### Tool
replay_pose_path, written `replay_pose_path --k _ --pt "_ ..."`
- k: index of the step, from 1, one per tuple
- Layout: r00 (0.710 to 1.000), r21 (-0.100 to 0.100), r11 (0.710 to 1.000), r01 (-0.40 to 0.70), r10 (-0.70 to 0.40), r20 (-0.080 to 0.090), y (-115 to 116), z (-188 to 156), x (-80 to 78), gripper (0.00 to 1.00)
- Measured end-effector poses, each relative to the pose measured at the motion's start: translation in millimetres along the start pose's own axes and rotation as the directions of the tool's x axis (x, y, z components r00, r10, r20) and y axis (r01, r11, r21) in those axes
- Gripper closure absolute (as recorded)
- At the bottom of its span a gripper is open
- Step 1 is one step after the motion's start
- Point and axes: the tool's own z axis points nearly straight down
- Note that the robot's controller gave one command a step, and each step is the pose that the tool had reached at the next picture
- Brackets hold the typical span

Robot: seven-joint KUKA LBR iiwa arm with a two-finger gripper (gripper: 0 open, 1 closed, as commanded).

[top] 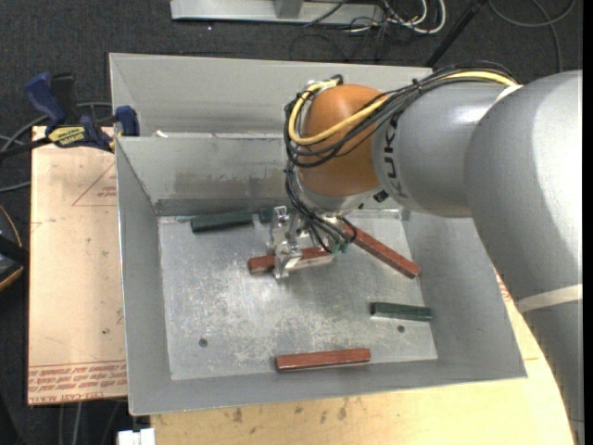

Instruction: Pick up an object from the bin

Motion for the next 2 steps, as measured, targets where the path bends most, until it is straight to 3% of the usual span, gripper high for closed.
replay_pose_path --k 1,2 --pt "1.0 0.0 1.0 0.0 0.0 0.0 0.0 0.0 0.0 1.0" --pt "0.999 0.002 0.999 0.037 -0.037 0.001 -0.2 -165.6 -6.4 1.0"
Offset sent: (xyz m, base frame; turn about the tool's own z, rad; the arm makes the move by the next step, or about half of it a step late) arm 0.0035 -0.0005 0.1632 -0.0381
